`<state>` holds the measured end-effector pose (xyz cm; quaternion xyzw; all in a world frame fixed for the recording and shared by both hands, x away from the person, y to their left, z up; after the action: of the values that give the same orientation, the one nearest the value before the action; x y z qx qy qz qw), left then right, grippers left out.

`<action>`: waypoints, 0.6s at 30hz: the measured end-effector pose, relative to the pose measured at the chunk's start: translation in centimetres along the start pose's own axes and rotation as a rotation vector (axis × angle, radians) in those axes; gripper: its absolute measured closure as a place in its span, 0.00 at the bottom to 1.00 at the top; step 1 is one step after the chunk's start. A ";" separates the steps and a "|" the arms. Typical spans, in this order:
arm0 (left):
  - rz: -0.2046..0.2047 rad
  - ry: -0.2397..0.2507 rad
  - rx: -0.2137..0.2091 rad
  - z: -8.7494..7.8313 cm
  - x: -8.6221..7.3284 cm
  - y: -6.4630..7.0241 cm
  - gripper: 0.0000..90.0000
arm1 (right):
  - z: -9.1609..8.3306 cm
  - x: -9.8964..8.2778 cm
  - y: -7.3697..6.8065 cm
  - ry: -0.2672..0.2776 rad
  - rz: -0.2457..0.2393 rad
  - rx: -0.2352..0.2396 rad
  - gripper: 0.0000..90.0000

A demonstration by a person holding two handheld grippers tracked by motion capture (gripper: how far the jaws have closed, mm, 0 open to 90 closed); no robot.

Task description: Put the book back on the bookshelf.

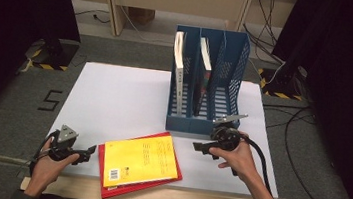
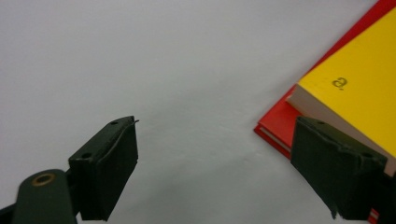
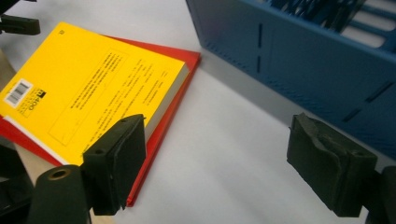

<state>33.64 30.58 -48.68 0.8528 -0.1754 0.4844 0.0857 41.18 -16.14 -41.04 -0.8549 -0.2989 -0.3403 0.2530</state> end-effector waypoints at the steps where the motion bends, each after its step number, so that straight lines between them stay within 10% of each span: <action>1: 0.006 -0.003 -0.007 -0.1 0.1 0.2 0.17 | 0.1 -0.2 0.0 -0.002 0.000 0.002 0.23; 18: 0.076 -0.094 -0.085 -0.6 -0.9 2.6 0.17 | 3.6 -1.8 -2.0 -0.054 -0.002 0.077 0.25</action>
<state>31.74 28.56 -49.19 0.8630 -0.2317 0.4388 0.0950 40.26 -13.07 -44.17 -0.8532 -0.3194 -0.3054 0.2771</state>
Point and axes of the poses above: each handheld gripper's, and its own axes: z roughly forward along the jaws, x roughly out of its top, y roughly to its right, the point moved 1 cm from there along z, roughly forward along the jaws, and after that the axes turned 9 degrees about y, right-handed, at the moved point
